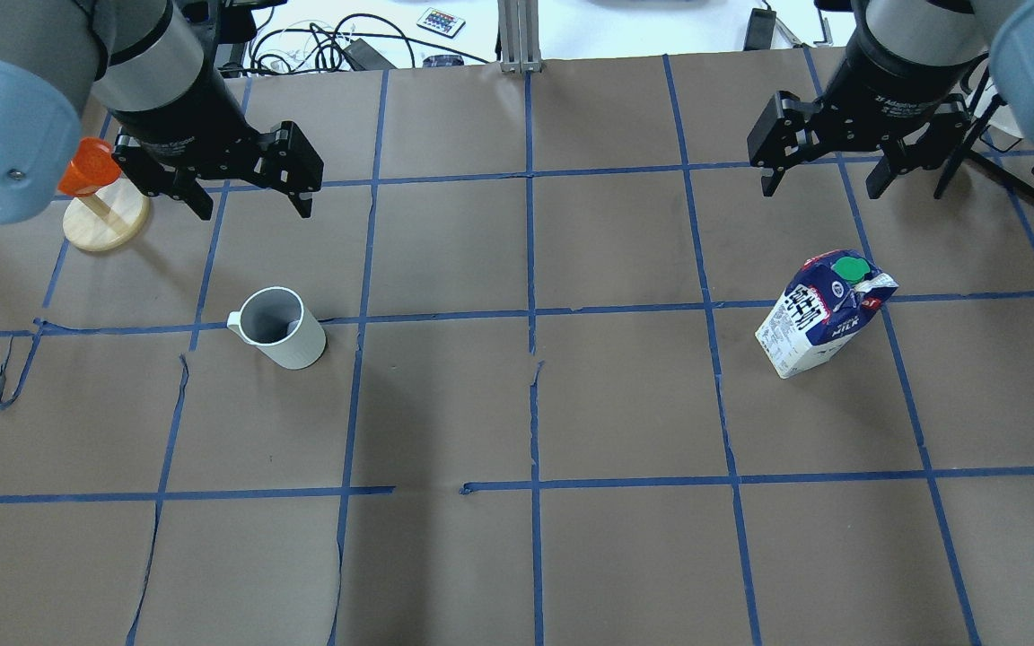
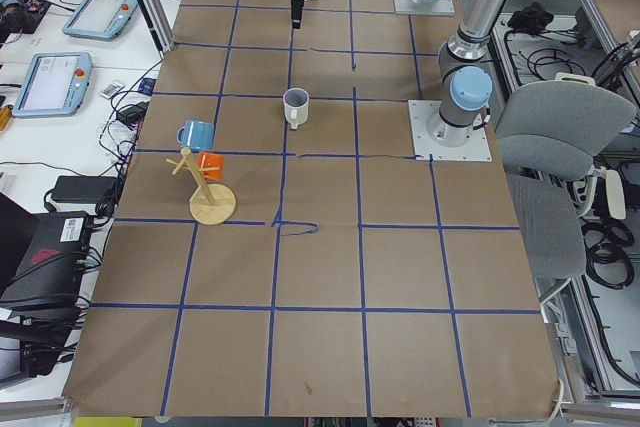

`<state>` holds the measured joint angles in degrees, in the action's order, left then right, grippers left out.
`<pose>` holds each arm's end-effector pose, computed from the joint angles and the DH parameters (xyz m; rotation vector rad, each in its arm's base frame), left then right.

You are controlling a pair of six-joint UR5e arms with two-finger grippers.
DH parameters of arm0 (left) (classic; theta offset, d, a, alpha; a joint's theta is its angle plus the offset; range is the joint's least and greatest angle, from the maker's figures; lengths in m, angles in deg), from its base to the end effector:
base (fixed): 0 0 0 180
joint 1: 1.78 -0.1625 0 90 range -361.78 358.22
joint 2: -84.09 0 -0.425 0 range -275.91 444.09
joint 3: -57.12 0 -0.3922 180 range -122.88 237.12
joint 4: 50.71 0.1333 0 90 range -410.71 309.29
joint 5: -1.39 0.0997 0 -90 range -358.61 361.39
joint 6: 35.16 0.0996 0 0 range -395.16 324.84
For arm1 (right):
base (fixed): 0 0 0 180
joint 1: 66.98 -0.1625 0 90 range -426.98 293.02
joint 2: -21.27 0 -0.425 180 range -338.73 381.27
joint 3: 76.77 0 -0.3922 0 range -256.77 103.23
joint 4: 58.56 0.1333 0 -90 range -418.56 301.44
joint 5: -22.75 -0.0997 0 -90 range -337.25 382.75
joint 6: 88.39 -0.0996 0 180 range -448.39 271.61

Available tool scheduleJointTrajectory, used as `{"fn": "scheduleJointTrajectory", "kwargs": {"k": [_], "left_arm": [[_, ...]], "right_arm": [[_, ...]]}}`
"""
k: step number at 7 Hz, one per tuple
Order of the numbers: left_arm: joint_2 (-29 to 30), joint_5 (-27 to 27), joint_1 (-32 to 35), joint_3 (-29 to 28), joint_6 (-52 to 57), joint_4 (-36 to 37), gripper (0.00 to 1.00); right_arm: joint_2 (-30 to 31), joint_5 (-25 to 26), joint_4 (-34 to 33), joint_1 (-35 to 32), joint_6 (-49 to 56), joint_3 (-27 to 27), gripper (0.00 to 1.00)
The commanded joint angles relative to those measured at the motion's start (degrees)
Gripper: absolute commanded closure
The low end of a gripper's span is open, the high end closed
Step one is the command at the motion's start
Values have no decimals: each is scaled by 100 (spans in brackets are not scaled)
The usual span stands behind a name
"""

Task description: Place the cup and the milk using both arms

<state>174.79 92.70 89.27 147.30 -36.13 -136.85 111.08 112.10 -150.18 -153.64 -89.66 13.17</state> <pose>-0.1402 -0.4996 0.4872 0.0012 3.1186 -0.0817 0.1053 -0.5029 0.4896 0.1257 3.1279 -0.0410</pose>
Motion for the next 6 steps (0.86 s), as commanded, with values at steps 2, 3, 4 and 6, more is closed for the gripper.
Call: {"fn": "scheduleJointTrajectory", "kwargs": {"k": [2,3,4,6], "left_arm": [[0,10,0,0,0,0,0],[0,10,0,0,0,0,0],[0,-7,-8,0,0,0,0],[0,18,-8,9,0,0,0]], "right_arm": [[2,29,-31,0,-14,6,0],[2,29,-31,0,-14,15,0],[2,29,-13,0,3,-3,0],[-7,535,31,0,65,24,0]]}}
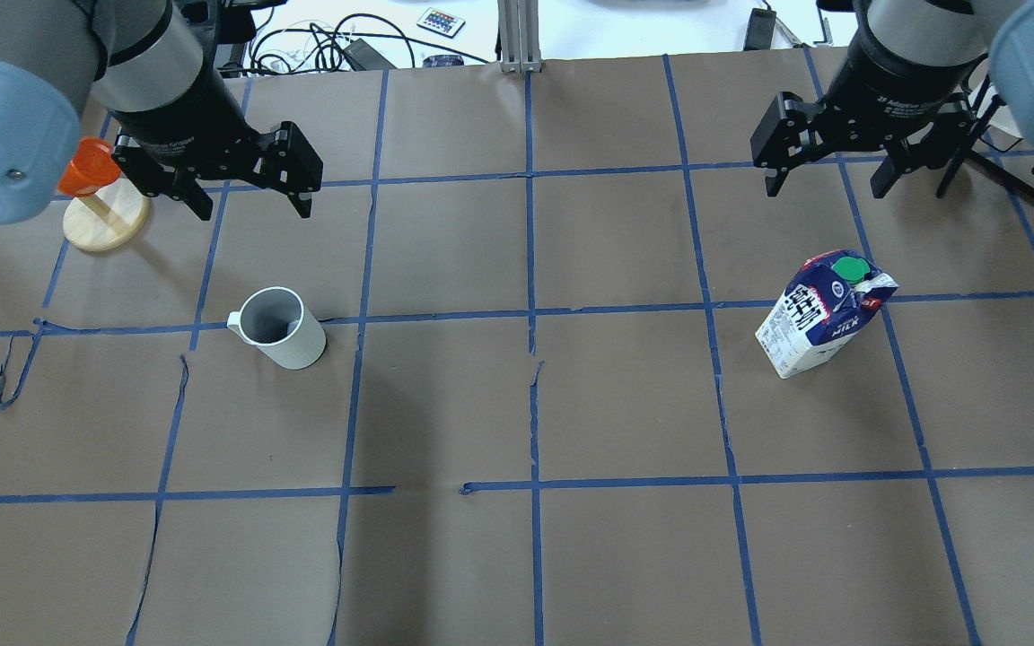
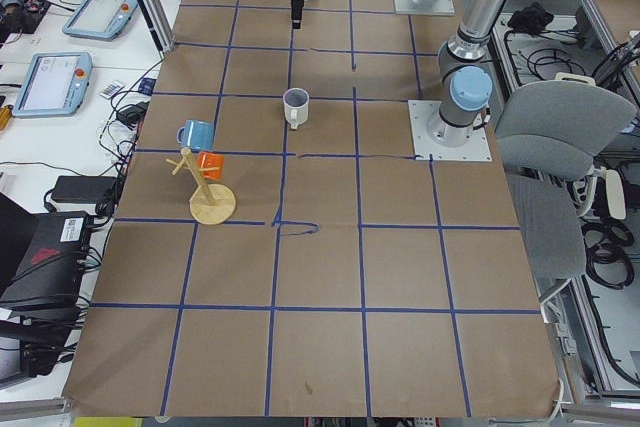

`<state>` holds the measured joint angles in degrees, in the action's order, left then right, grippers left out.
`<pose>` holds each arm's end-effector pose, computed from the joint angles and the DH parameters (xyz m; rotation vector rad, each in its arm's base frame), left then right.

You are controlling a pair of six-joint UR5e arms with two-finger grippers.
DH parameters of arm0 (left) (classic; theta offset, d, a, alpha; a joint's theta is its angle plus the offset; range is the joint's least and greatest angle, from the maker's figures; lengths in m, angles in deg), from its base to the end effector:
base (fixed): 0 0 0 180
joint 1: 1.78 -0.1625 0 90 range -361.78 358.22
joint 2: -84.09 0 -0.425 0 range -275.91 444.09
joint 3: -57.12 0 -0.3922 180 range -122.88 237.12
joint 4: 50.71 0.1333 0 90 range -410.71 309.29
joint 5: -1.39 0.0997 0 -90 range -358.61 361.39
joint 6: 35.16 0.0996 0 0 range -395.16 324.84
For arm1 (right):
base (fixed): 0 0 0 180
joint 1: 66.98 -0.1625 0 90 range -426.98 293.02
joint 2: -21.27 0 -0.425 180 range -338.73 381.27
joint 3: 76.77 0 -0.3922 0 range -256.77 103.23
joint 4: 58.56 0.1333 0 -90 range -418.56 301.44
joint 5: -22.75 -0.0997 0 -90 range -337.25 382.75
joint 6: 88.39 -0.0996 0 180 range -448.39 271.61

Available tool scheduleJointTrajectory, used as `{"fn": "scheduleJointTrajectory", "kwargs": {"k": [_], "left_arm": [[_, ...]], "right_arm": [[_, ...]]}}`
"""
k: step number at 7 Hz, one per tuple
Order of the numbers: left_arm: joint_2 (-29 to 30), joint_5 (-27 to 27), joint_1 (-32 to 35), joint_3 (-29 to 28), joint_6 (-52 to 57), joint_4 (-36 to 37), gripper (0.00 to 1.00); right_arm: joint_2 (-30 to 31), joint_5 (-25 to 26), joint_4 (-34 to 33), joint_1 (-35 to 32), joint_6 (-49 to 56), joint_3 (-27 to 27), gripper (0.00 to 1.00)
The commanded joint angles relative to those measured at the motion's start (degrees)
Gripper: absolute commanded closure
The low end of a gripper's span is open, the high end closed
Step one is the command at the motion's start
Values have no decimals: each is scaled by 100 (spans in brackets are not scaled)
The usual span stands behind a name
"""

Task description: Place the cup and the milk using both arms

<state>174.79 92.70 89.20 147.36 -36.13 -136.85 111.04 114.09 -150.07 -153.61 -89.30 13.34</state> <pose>-0.1396 -0.4997 0.4867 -0.0006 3.1186 -0.0801 0.1016 -0.5025 0.4877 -0.1168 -3.1154 0.0310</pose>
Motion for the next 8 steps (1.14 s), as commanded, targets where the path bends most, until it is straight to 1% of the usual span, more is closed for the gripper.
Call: {"fn": "scheduleJointTrajectory", "kwargs": {"k": [1,5,8], "left_arm": [[0,10,-1,3,0,0,0],[-53,-16,7,126,0,9,0],[-61,36,8,126,88,-53,0]], "right_arm": [[-4,305,19,-3,21,7,0],[23,156,28,-55,20,-11,0],[14,234,37,-100,12,7,0]]}}
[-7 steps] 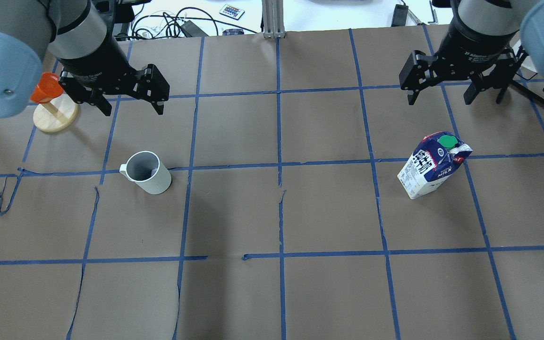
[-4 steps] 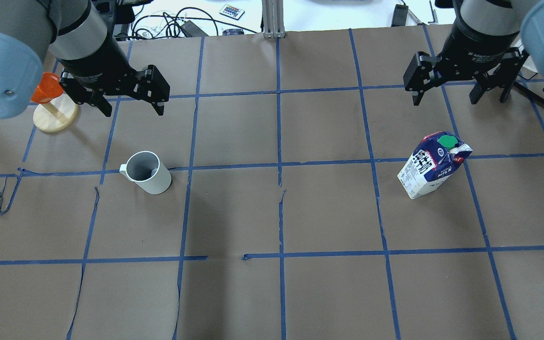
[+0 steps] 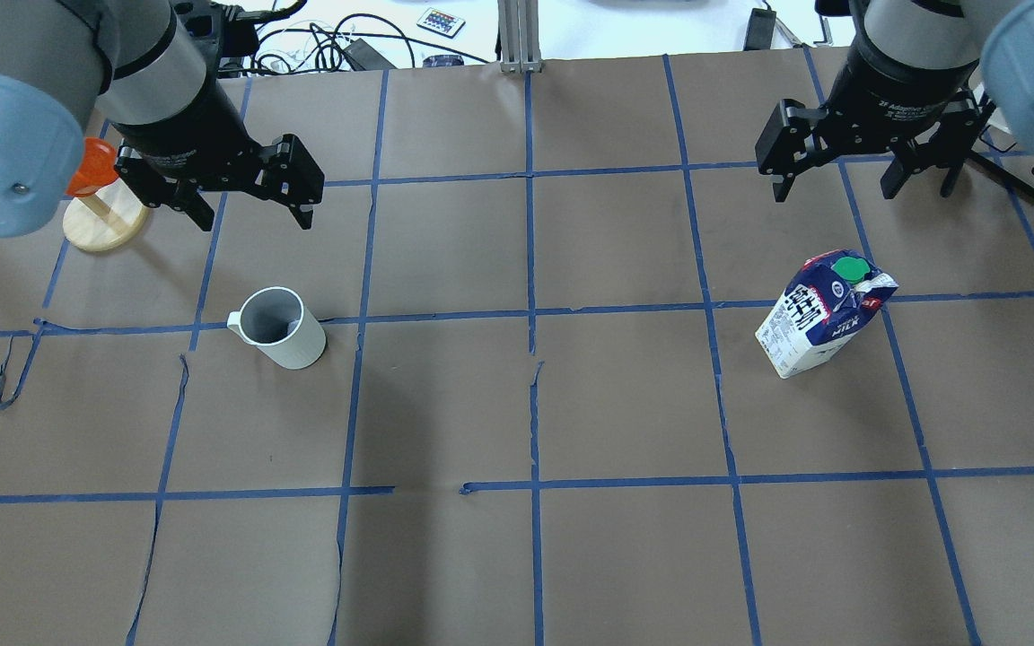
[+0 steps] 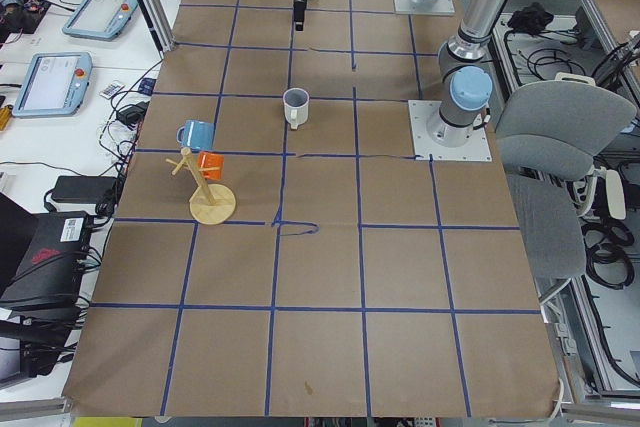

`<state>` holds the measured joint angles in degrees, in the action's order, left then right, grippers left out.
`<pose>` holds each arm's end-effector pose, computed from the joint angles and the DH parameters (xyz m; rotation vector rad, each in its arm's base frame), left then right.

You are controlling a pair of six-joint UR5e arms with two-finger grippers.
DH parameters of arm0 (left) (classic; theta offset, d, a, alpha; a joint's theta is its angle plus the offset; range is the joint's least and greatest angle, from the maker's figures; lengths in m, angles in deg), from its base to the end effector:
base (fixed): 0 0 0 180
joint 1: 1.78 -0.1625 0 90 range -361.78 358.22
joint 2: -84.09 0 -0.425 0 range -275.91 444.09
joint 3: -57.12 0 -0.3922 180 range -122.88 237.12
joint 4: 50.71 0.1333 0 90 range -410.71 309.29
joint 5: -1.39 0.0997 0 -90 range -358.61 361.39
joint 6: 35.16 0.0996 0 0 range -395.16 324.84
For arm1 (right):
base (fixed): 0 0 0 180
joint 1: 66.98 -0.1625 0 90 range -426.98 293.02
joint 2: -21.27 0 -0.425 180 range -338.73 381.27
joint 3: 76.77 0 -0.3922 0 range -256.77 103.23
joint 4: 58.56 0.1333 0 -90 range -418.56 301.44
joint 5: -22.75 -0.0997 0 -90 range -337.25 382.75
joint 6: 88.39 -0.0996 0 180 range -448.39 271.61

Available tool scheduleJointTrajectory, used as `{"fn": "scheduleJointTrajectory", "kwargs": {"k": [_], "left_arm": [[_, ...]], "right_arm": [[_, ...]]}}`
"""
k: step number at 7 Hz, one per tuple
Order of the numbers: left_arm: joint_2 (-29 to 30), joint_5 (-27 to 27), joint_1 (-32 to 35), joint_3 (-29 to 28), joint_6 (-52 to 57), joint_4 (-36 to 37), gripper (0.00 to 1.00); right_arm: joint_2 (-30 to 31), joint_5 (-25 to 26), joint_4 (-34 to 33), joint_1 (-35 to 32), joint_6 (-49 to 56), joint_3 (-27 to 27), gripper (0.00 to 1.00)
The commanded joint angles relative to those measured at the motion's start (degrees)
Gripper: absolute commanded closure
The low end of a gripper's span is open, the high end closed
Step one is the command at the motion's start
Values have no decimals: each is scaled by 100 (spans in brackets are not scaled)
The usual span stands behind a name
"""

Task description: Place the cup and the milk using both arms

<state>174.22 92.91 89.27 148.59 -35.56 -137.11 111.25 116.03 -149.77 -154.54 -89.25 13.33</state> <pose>-0.1397 -0.4936 0.4805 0.0169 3.1150 -0.0549 0.1065 -0.4989 0.4892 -0.0896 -3.0827 0.0281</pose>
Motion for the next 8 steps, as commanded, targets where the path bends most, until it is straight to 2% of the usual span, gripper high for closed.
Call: {"fn": "scheduleJointTrajectory", "kwargs": {"k": [1,2,4,6,8], "left_arm": [[-4,-11,9,2,-30,-18,0],[-4,-20,10,11,-30,-18,0],[-4,-3,1,448,75,78,0],[223,14,-104,914,495,595,0],[548,-46,-743,1363,655,728,0]], "right_arm": [[2,-28,-11,-7,6,-2,0],[2,32,-2,-7,6,-2,0],[-7,67,6,-7,24,16,0],[-24,85,-2,2,41,16,0],[-69,268,-81,194,199,216,0]]}}
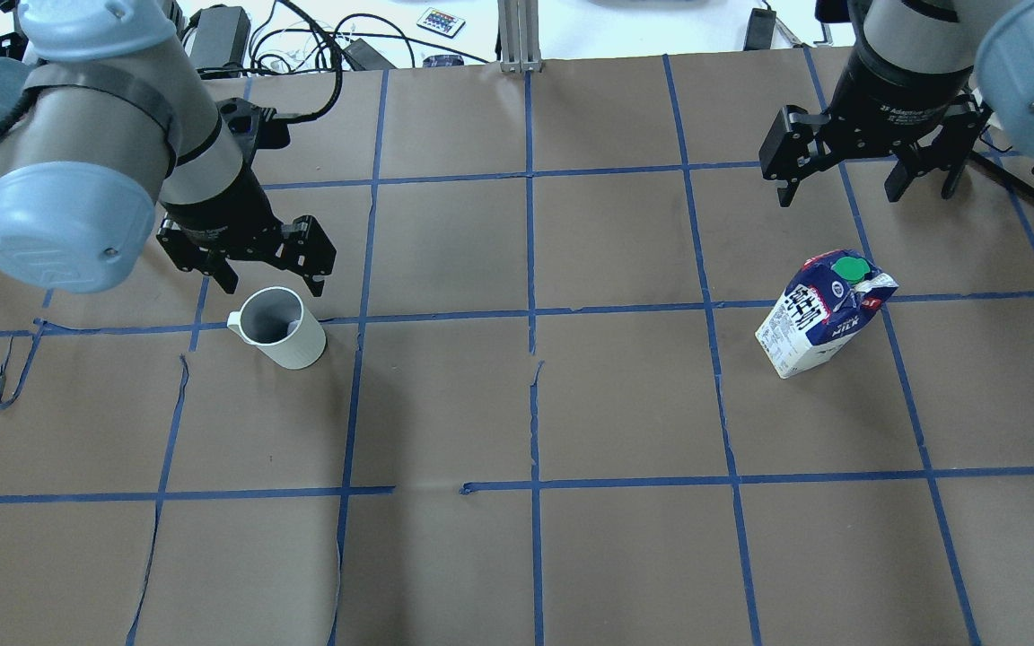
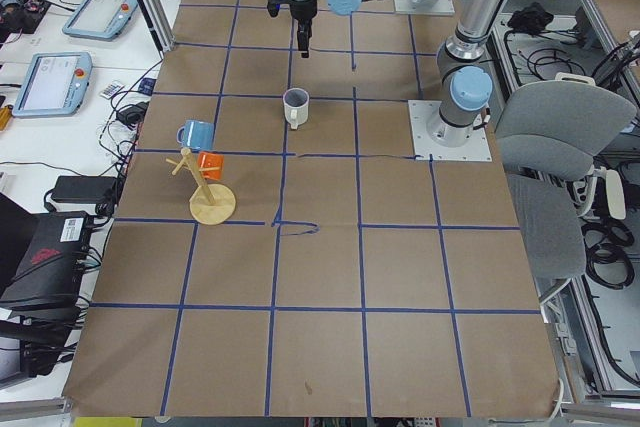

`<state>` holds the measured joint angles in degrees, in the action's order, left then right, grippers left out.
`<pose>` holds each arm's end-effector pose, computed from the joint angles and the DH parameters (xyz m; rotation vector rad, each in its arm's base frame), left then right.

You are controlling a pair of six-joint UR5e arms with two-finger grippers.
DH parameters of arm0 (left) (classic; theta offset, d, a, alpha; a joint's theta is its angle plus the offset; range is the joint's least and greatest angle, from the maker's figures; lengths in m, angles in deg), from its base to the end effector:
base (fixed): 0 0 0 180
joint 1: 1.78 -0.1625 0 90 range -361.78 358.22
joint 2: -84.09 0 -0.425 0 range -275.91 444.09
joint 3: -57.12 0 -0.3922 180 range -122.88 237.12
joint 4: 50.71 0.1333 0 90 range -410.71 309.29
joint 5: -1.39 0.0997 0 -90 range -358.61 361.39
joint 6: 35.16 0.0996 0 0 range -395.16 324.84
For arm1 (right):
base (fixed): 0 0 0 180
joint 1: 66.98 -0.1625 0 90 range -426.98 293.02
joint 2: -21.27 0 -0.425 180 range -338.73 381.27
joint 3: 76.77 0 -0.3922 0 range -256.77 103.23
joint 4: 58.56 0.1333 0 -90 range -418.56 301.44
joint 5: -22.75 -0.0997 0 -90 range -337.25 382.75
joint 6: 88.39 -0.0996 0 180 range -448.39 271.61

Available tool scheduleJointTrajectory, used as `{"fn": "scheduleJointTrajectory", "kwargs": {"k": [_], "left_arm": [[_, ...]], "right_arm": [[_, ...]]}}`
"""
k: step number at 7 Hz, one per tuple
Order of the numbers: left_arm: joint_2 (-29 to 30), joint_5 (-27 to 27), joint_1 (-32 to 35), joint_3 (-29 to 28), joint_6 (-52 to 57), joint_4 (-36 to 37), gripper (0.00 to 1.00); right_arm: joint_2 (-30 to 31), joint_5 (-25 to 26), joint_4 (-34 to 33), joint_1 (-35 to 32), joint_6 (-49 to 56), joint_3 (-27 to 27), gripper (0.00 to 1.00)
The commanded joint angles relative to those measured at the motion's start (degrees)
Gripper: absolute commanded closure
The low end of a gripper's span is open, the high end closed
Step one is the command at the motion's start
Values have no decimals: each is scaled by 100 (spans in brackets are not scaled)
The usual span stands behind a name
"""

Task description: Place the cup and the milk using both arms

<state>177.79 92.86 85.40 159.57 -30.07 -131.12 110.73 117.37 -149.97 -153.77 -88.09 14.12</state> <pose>-0.1064 -0.4977 0.3672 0.0641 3.1180 0.1811 0.0973 -0.5020 0.4784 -0.0777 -3.0600 -0.0043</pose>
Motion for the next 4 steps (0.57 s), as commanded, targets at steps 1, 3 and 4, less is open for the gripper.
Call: {"fn": "scheduleJointTrajectory", "kwargs": {"k": [1,3,4], "left_arm": [[383,-50,-359,301,193,652,0],[779,-42,-264,328,202,999,3],[946,-42,-158,337,211,1331,8]], "right_arm": [[-16,231,-79,249,93,183,0],[-25,206,-70,320,328,219,0],[-103,214,-70,320,591,228,0]]}}
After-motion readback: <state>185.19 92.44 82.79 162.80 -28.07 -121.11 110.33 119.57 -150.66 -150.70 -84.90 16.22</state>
